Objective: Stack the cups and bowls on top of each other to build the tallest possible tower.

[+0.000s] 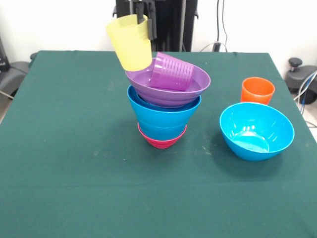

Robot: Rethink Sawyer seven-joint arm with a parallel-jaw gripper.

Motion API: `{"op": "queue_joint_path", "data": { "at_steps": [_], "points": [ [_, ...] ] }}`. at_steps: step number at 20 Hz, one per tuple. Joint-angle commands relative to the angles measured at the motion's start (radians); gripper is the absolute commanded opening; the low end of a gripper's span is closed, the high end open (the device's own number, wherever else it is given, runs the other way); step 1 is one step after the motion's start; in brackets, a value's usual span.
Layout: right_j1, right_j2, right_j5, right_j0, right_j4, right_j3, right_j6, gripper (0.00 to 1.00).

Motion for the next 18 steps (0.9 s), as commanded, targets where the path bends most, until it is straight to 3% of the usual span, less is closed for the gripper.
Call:
{"op": "queue_joint_path", "data": {
  "at_steps": [1, 8, 18],
  "points": [
    [0.053, -0.065, -0.065, 0.072, -0.073, 0.015, 0.097, 0.0],
    [0.05, -0.114, -0.089, 0.126, -0.05, 0.024, 0.123, 0.0],
    [-0.001, -0.094, -0.039, 0.082, -0.011, 0.044, 0.043, 0.0]
  ]
}}
